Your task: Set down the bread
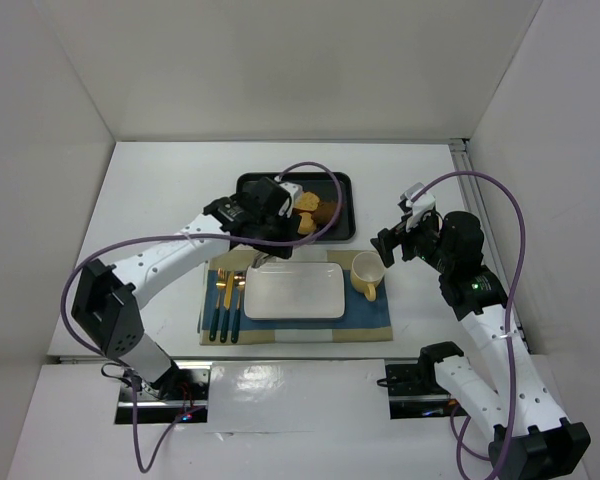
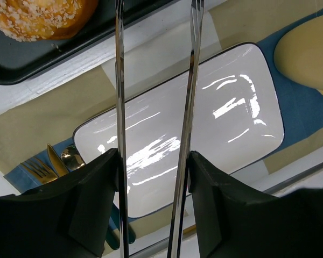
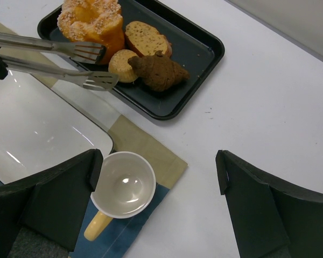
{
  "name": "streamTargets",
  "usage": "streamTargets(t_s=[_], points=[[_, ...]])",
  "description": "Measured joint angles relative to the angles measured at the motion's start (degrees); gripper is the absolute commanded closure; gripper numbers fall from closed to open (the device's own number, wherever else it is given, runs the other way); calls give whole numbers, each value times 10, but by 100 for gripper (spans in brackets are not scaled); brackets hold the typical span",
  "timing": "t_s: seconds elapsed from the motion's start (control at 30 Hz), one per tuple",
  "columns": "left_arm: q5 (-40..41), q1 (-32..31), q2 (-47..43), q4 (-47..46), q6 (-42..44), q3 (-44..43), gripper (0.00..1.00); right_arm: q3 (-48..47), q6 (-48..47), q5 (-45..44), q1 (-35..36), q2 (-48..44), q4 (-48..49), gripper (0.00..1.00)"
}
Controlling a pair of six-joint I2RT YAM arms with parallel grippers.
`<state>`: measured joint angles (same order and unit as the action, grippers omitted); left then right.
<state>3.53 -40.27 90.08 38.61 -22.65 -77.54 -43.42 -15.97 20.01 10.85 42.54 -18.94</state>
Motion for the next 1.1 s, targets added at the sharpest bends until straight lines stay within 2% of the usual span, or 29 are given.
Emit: streamTargets(t_s=[0.27, 0.73, 1.1], points=[[5, 14, 37, 2, 2, -20, 34, 0, 0, 0, 0, 0, 0, 0], [2, 103, 47, -10, 15, -18, 34, 0, 0, 2, 0, 0, 0, 0], [-62, 132, 47, -28, 34, 2, 36, 0, 0, 2, 0, 0, 0, 0]])
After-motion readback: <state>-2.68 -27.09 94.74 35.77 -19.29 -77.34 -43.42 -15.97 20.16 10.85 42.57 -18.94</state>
